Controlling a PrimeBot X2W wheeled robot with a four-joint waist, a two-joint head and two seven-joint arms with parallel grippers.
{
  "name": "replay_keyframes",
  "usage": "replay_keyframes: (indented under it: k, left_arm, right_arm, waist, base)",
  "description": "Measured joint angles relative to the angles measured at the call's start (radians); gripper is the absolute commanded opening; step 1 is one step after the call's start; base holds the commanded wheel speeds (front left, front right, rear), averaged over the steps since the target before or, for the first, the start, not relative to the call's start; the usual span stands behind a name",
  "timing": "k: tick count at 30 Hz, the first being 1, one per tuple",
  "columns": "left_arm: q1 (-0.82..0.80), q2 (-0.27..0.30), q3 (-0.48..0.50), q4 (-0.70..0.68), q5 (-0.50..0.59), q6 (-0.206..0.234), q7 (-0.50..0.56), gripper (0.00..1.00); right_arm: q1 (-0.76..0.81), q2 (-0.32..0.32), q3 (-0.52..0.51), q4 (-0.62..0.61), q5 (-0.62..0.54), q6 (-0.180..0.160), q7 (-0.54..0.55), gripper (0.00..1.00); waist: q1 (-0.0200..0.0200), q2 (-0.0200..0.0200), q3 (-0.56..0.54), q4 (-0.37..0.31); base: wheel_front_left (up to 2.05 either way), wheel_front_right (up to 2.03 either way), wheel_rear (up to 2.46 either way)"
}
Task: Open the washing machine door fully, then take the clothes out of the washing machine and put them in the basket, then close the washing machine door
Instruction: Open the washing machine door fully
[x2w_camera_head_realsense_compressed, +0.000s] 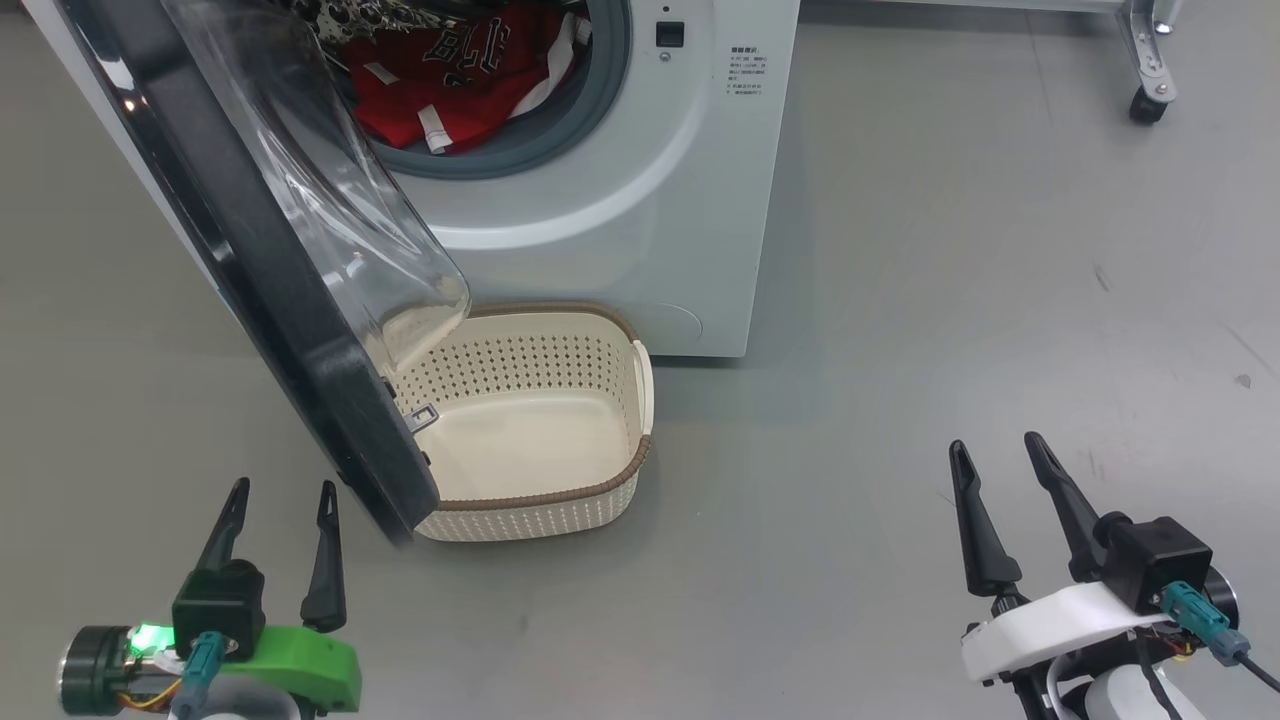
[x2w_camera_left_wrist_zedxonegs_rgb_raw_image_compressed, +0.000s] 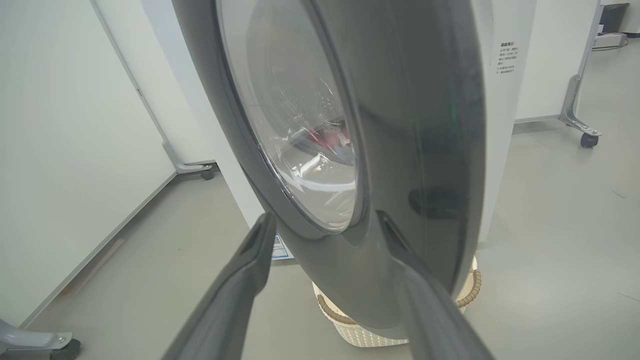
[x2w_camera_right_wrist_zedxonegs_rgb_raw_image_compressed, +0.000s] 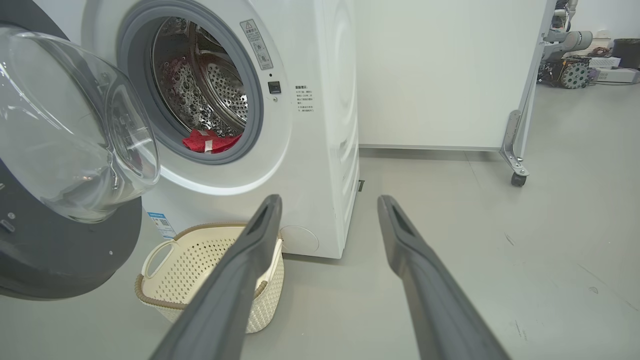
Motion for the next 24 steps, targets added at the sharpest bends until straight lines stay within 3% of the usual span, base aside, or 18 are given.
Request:
replay_keyframes:
  k: [24]
  left_arm:
    - [0.0,-0.006,0.009,0.004,0.001,-0.012,0.0,1.0]
  right_arm:
    - [0.018,0.029,-0.034,0.0,-0.035,0.028,0.0,1.0]
  waist:
    - [0.0,0.0,0.001,-0.001]
  base:
    - [0.0,0.0,0.0]
